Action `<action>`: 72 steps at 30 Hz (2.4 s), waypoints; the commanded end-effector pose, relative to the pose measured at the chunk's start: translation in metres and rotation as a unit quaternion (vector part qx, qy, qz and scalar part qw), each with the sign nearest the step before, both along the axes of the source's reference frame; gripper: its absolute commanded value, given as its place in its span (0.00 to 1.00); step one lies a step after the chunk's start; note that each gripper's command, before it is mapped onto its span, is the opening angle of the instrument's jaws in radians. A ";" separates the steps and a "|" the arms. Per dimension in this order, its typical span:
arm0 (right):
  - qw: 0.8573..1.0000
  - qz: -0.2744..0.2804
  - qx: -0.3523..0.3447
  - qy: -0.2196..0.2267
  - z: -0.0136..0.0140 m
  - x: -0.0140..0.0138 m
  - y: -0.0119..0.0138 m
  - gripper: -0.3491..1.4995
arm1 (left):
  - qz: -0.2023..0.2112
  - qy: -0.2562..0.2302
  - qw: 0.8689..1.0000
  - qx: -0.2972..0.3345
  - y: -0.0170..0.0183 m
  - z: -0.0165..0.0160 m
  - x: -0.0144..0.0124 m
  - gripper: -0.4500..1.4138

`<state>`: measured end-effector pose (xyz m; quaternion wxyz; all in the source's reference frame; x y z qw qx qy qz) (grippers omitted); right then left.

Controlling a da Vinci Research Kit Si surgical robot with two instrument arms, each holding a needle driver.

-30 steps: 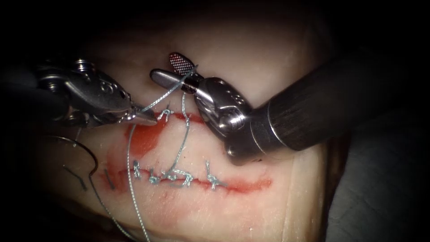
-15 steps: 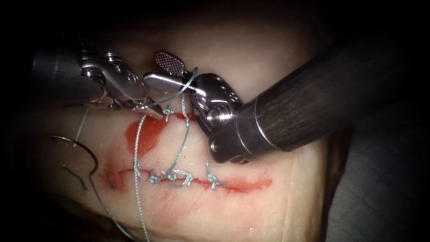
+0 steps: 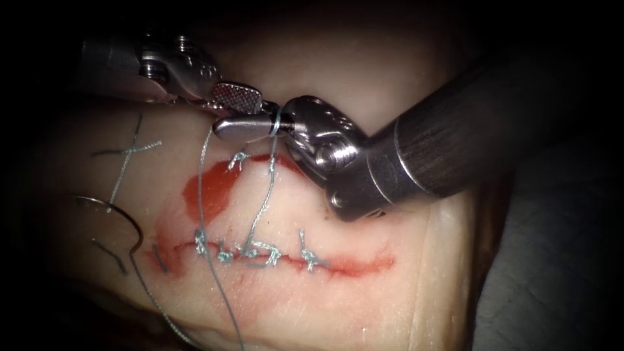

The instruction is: Wound Closure

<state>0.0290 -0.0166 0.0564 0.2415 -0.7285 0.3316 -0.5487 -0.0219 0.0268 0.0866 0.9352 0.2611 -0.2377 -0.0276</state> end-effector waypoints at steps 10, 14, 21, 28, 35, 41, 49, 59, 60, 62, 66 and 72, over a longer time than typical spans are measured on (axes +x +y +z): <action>0.993 -0.097 -0.063 -0.038 0.0014 0.0004 -0.0016 0.54 | 0.037 -0.035 0.999 0.002 0.0002 0.0010 -0.0023 0.00; 0.979 -0.163 -0.091 -0.083 0.0023 0.0000 -0.0030 0.54 | 0.055 -0.048 0.997 0.000 -0.0005 0.0009 -0.0030 0.00; 0.939 -0.278 -0.135 -0.152 0.0026 -0.0013 -0.0034 0.55 | 0.077 -0.060 0.995 -0.007 -0.0027 -0.0001 -0.0035 0.00; 0.912 -0.343 -0.160 -0.156 0.0015 -0.0012 -0.0017 0.54 | 0.084 -0.063 0.994 -0.009 -0.0036 -0.0007 -0.0035 0.00; 0.883 -0.392 -0.196 -0.167 0.0013 0.0000 -0.0017 0.51 | 0.085 -0.061 0.994 -0.014 -0.0040 -0.0010 -0.0033 0.00; 0.850 -0.449 -0.223 -0.161 0.0014 0.0010 -0.0027 0.49 | 0.085 -0.059 0.994 -0.019 -0.0040 -0.0010 -0.0031 0.00; 0.803 -0.504 -0.260 -0.182 0.0019 0.0010 -0.0034 0.48 | 0.085 -0.059 0.994 -0.020 -0.0040 -0.0010 -0.0030 0.00; 0.781 -0.518 -0.265 -0.228 0.0023 0.0008 -0.0035 0.00 | 0.081 -0.055 0.995 -0.020 -0.0040 -0.0010 -0.0028 0.00; 0.787 -0.505 -0.256 -0.245 0.0022 0.0009 -0.0034 0.00 | 0.081 -0.056 0.995 -0.021 -0.0041 -0.0010 -0.0028 0.00; 0.805 -0.468 -0.237 -0.275 0.0020 0.0008 -0.0031 0.00 | 0.075 -0.047 0.996 -0.015 -0.0044 -0.0009 -0.0025 0.00; 0.841 -0.392 -0.218 -0.302 0.0013 0.0002 -0.0021 0.00 | 0.073 -0.005 0.997 0.003 -0.0056 -0.0010 -0.0013 0.00; 0.892 -0.253 -0.143 -0.345 0.0013 -0.0018 -0.0014 0.00 | 0.064 0.023 0.998 0.015 -0.0085 -0.0020 0.0012 0.00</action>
